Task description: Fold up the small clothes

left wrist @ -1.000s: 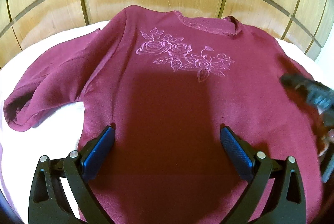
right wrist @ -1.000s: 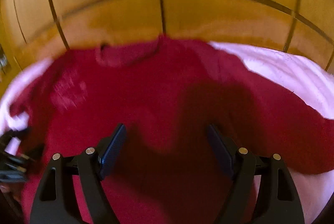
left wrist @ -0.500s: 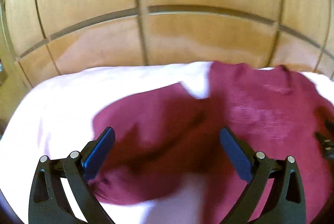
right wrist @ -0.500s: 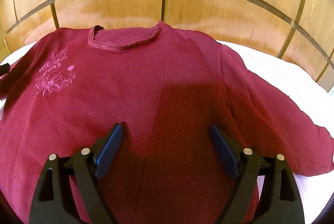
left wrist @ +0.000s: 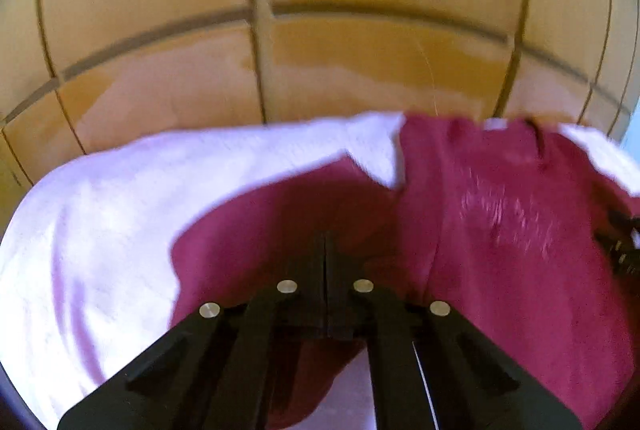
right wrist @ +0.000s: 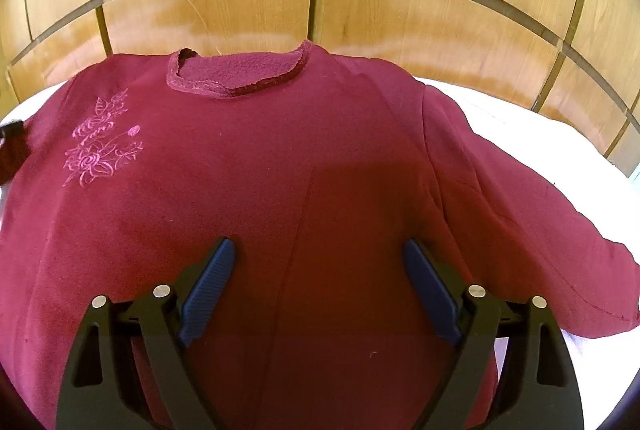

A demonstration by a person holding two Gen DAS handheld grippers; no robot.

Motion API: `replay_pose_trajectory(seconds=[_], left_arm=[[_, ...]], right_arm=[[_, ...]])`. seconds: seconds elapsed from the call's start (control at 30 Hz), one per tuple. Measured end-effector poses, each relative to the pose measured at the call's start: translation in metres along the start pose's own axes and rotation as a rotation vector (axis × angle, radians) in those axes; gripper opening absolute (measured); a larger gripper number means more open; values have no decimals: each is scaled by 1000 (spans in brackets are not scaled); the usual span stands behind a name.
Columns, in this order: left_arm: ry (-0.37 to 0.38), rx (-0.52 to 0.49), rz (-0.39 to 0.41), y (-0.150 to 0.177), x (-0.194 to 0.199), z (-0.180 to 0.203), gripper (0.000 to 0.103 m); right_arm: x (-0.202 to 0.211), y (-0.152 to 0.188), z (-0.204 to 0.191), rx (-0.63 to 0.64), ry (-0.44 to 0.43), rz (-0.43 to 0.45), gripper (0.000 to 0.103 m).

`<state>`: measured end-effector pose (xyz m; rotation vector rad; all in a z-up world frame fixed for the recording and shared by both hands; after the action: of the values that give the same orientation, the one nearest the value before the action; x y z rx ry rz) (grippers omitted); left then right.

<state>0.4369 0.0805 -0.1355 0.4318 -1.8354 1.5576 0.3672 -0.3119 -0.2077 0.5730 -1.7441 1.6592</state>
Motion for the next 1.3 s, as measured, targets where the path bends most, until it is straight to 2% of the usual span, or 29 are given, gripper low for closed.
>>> replay_pose_trajectory(seconds=[0.1,0.23,0.27,0.33,0.4,0.43,0.47,0.57,0.63,0.67,0.7,0.77,0.83,0.9,0.93,0.97,1.03,1.1,1.23,1.3], left_arm=[[-67,106,78,-11,22,-40,0],[-183,275,151,-7,46,-106,0],[-175,333,152,-1,47,-120,0],[-95,388,140,11,48,-128,0],[-36,354,119,17,43,-115,23],[-13,300,113,21,42,-101,53],[-2,269,111,20,42,-92,71],[22,118,51,19,27,-57,74],[13,32,-47,20,6,-43,73],[-11,-45,-107,24,-8,-33,73],[-34,-98,-132,27,-15,-27,72],[-27,-137,-137,25,-21,-15,72],[-23,-130,-140,23,-28,-8,72],[-19,-136,-175,25,-39,-1,48],[-30,-145,-187,28,-44,1,29],[-37,-132,-182,27,-46,-2,17],[5,-32,-165,25,-42,-14,8],[34,74,-119,23,-29,-33,7],[-2,235,18,14,5,-82,6],[-9,363,131,14,29,-114,6]], right_arm=[[0,0,0,1,1,0,86],[0,0,0,1,2,0,86],[0,0,0,2,3,0,86],[0,0,1,2,2,0,86],[0,0,1,2,2,0,86],[0,0,1,2,2,0,86],[0,1,1,3,2,0,86],[0,1,1,4,1,0,86],[-1,1,1,4,1,0,86],[-1,1,1,4,1,0,86],[-1,1,1,4,1,1,86],[-1,1,1,4,0,1,86],[-1,1,1,4,0,0,86],[-1,2,1,3,-2,-1,86],[-1,2,2,2,-3,-1,86],[-1,2,2,1,-3,-1,86],[-1,2,2,1,-4,-1,86],[-1,2,2,1,-4,-1,86],[-1,2,2,2,-3,0,86],[-1,2,3,2,-2,0,86]])
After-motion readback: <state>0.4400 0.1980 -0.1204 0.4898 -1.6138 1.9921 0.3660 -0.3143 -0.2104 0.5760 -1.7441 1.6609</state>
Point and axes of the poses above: each gripper's, at about its wrist camera, not at the fingertips, and x roughly against the way its jaws point, z to its right, y to its underside, the point moved 6 cm from there along -x, roughly the way its jaws point, and after that the axes turned 5 degrees about -x, right-handed, at the moved point
